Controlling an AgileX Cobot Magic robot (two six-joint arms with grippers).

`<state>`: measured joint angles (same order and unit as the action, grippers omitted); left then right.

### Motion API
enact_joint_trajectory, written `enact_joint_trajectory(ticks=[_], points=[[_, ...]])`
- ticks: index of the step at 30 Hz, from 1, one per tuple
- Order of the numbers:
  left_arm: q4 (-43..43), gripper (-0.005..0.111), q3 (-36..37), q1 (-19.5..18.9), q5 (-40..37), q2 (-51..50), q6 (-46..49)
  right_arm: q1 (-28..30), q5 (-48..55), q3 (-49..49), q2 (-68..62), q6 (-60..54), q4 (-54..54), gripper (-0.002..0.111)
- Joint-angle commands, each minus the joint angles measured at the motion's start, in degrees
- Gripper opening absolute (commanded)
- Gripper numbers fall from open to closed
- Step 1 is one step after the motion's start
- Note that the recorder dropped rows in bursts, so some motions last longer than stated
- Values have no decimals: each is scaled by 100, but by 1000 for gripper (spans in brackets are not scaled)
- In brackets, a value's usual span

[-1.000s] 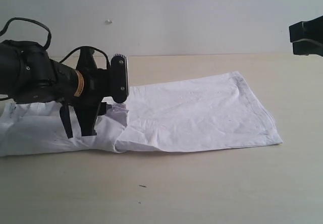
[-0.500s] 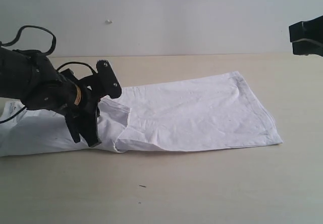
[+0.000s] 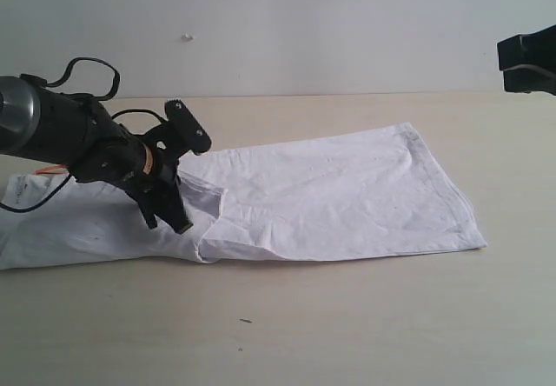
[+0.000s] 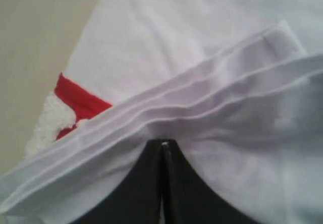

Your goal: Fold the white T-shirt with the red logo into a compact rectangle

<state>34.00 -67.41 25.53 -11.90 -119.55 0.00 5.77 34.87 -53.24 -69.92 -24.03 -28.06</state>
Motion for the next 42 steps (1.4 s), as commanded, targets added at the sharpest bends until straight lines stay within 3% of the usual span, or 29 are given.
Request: enact_joint_trajectory(ticks=[1,8,13,18,23,29,42], points=[[-58,0,-49,-14,47,206,-89,18,-21,27,-23,-59,-40,0],[-109,0,-49,-106,142,283,-680,18,127,27,-23,-130,-40,0],[-705,0,-49,19,-105,362,-621,18,81,27,-23,-141,-90,0],[-748,0,-49,88,-283,542,-621,18,115,27,-23,-141,-89,0],[-646,0,-49,-276,-533,370,-632,18,100,27,-23,-141,-104,0],[-693,0,-49,-734,469,78,-1355,18,-70,27,-23,-154,-190,0],[-706,0,-49,-744,743,-111,-1416,18,-41,27,-23,-182,-190,0]])
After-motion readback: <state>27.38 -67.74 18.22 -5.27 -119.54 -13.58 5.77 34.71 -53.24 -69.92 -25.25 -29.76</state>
